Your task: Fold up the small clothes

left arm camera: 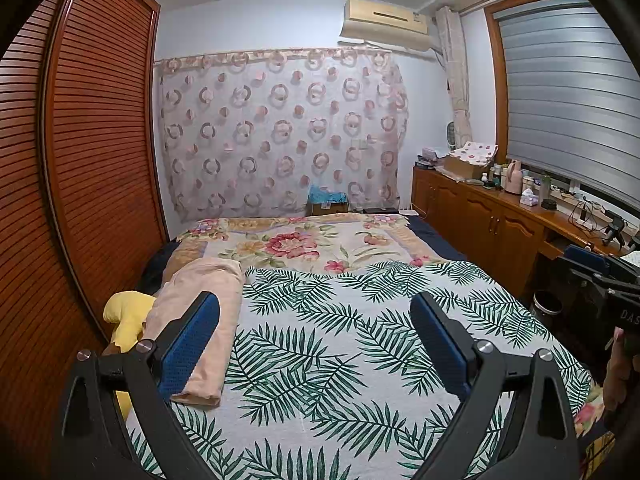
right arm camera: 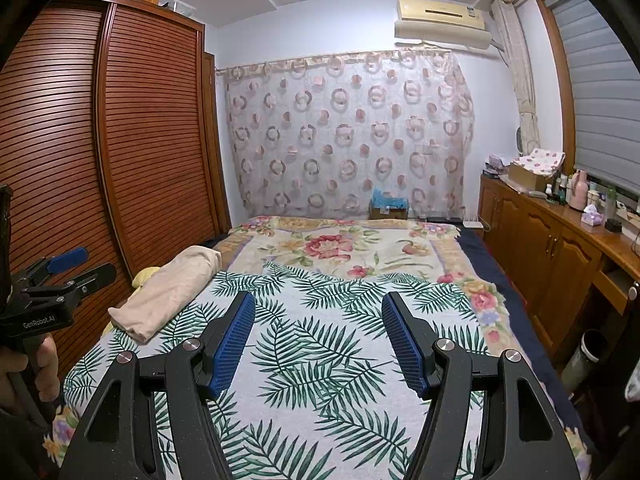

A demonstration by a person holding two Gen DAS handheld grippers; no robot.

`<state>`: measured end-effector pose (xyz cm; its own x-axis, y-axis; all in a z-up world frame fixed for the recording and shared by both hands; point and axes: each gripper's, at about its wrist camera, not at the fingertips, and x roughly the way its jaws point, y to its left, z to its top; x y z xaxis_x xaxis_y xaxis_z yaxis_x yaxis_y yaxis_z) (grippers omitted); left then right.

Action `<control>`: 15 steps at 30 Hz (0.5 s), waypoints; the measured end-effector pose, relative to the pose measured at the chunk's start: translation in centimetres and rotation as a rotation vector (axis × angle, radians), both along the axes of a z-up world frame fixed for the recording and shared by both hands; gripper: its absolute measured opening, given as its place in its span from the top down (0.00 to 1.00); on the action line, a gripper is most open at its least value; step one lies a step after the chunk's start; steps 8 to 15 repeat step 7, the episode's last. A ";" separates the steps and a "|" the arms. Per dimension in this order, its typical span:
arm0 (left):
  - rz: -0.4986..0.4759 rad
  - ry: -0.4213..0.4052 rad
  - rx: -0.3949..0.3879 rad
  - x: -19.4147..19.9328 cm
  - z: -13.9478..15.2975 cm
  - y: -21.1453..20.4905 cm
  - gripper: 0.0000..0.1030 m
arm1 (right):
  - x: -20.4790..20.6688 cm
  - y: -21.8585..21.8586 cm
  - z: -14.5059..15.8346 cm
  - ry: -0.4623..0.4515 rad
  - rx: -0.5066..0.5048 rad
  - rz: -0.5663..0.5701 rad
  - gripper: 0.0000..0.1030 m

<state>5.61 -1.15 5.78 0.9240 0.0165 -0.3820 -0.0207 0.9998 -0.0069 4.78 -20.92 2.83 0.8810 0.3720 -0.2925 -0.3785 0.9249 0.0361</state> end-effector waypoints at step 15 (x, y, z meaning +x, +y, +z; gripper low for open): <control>0.000 -0.001 0.001 -0.2 0.2 -0.2 0.06 | 0.0 -0.1 0.0 0.000 0.000 0.000 0.34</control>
